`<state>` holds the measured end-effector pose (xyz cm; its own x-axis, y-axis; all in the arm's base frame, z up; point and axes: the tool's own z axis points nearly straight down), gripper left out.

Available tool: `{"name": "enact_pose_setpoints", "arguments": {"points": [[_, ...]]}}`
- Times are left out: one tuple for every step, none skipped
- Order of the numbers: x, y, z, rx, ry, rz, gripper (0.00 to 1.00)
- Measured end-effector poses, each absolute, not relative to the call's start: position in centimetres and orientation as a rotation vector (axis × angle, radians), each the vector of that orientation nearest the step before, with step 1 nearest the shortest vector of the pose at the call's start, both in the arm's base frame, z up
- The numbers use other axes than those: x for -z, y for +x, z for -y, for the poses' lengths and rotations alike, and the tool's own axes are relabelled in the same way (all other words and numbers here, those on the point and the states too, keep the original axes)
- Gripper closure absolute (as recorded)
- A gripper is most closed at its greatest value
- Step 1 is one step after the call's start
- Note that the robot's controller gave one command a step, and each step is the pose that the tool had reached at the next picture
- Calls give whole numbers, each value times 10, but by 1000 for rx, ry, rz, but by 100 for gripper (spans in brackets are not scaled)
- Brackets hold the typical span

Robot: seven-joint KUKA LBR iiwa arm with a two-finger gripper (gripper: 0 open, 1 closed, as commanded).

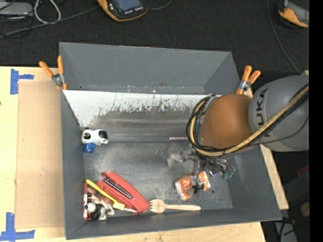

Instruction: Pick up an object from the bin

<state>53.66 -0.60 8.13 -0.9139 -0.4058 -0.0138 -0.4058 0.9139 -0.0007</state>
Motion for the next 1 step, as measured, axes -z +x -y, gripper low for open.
{"name": "enact_pose_setpoints", "arguments": {"points": [[-74,514,61,-3,-570,-3081,100]]}}
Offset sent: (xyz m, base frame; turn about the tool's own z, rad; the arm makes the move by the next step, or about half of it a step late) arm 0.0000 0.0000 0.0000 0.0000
